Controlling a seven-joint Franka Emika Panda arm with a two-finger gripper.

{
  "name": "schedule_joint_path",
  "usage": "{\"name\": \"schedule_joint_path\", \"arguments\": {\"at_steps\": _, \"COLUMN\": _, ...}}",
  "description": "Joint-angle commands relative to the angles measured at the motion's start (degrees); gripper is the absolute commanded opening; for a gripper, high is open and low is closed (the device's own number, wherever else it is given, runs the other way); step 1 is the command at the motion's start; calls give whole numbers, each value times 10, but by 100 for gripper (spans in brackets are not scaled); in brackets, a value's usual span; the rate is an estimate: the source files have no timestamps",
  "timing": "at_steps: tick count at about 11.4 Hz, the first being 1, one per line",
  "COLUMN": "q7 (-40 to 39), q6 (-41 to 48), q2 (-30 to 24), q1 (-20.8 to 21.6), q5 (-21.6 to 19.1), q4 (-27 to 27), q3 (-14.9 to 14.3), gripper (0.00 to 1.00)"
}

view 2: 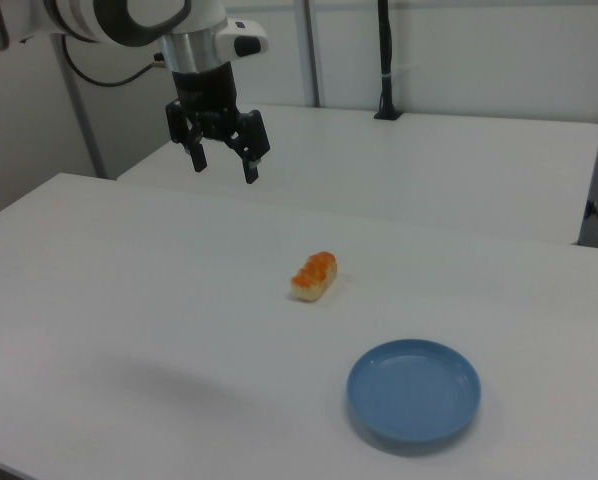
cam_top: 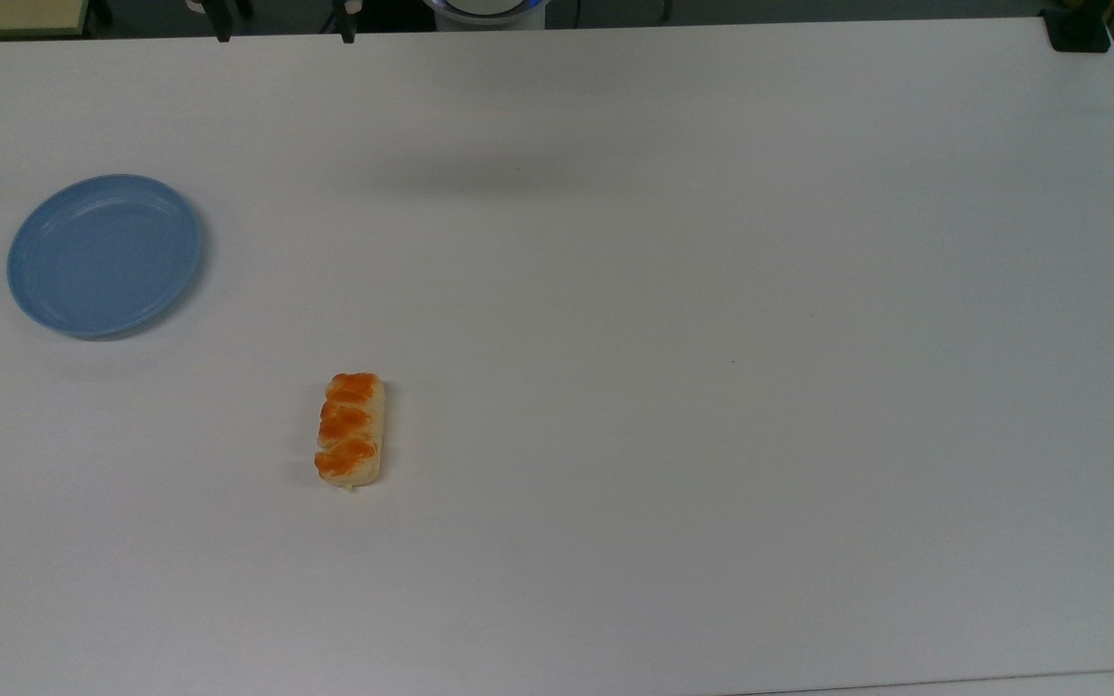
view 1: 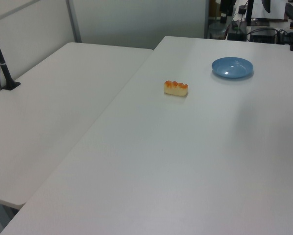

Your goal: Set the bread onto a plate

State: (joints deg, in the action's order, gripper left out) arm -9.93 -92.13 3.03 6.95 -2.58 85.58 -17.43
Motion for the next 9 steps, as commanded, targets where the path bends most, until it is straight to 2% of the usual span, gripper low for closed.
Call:
{"name": "schedule_joint_path", "arguments": {"at_steps": 1, "q7": -15, "q6": -21, "q2": 10, "q1": 1, "q5": -10, "q4": -1, "q3": -8, "gripper": 100}}
{"name": "schedule_joint_path", "arguments": {"at_steps": 4, "q7": -11, "q6": -53, "q2": 40, "q1": 0, "q5": -22, "q4": -1, "q3": -9, "gripper": 100}}
{"name": "schedule_joint_path", "arguments": {"at_steps": 6, "q7": -13, "q6": -101, "q2": 72, "q1": 0, "q5": -31, "q4": -1, "q3": -8, "gripper": 100}}
{"name": "schedule_joint_path", "arguments": {"at_steps": 8, "q7": -13, "q6": -146, "q2": 109, "q1": -6, "q5": -61, "q4": -2, "q3": -9, "gripper": 100}}
{"name": "schedule_joint_path", "arguments": {"at_steps": 9, "q7": -12, "q6": -150, "q2": 131, "q1": -5, "q5": -59, "q4": -5, "q3": -9, "gripper": 100}}
